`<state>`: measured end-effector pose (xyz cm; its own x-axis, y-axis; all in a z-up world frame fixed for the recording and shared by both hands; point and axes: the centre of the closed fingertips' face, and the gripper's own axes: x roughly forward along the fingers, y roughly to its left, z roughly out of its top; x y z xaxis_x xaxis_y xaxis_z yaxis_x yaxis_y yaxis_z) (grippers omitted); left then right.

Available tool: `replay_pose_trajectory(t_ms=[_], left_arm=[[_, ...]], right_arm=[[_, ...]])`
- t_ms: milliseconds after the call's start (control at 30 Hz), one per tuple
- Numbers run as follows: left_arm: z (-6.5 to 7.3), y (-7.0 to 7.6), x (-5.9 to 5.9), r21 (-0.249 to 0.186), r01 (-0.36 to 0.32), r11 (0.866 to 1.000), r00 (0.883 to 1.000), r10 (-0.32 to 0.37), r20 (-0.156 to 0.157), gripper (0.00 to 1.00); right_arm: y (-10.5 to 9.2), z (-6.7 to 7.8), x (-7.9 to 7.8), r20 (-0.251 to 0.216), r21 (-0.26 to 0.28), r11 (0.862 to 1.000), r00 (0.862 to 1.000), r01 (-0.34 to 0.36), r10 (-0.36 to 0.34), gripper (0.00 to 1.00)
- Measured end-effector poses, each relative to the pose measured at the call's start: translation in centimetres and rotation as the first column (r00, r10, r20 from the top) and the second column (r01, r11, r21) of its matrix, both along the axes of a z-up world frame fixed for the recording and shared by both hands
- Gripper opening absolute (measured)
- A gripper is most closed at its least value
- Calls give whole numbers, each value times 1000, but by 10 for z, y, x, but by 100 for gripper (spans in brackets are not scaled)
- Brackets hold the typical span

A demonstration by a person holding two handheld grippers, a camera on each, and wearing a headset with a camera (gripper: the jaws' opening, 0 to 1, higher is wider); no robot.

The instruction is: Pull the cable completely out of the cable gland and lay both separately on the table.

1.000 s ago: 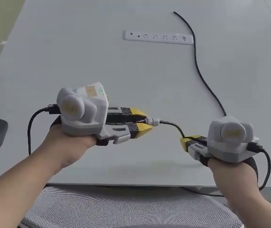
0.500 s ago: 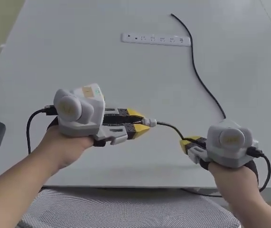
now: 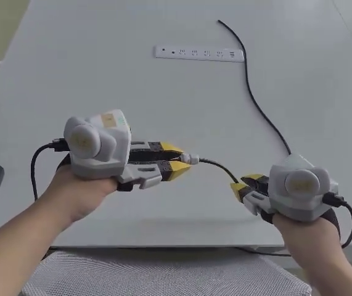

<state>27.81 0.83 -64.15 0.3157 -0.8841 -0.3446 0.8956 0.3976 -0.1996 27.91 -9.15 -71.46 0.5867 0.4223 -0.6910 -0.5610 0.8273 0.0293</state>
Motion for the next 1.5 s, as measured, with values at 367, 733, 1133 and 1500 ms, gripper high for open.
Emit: replay_pose_trajectory(t_ms=[367, 733, 1133, 1500], left_arm=[[-2, 0, 2, -3, 6, 1000, 1000, -6, -7, 15], [-3, -1, -1, 5, 21, 1000, 1000, -21, -8, 15], [-4, -3, -5, 13, 25, 1000, 1000, -25, -6, 15], [-5, -4, -8, 21, 27, 999, 1000, -27, -8, 15]], right_arm=[[19, 30, 6, 105, -150, 974, 977, -168, 185, 22], [55, 52, 10, 168, -334, 864, 878, -377, 448, 21], [81, 54, 0, 180, -398, 780, 793, -483, 582, 9], [84, 50, -6, 172, -412, 755, 770, -511, 615, 0]])
